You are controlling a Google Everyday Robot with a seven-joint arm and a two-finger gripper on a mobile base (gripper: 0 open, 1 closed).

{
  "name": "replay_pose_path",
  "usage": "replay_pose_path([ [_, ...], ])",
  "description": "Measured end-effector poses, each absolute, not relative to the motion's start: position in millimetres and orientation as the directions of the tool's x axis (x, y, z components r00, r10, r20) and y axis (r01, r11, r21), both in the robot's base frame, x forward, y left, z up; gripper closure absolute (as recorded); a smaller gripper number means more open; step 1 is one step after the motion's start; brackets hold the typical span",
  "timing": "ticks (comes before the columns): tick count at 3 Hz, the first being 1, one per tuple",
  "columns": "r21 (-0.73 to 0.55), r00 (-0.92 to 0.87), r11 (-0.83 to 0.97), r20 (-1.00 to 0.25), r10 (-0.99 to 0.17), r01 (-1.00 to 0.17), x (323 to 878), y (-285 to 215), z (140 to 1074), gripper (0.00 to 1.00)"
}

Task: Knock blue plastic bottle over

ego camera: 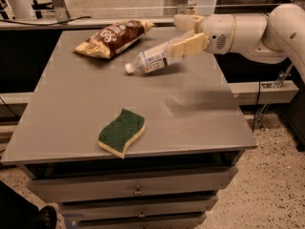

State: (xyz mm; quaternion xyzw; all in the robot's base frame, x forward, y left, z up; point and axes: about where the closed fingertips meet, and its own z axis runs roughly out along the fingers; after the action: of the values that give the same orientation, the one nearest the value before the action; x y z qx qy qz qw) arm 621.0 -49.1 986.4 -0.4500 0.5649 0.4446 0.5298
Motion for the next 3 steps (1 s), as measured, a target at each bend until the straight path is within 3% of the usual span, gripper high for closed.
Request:
replay_pose_path([
  [2, 0.063, -0.065, 0.058, -0.998, -0.028, -0.996, 579, -25, 991, 0.00],
  [3, 0.043, -0.053, 0.116, -0.995, -0.084, -0.992, 580, -51, 978, 0.00],
])
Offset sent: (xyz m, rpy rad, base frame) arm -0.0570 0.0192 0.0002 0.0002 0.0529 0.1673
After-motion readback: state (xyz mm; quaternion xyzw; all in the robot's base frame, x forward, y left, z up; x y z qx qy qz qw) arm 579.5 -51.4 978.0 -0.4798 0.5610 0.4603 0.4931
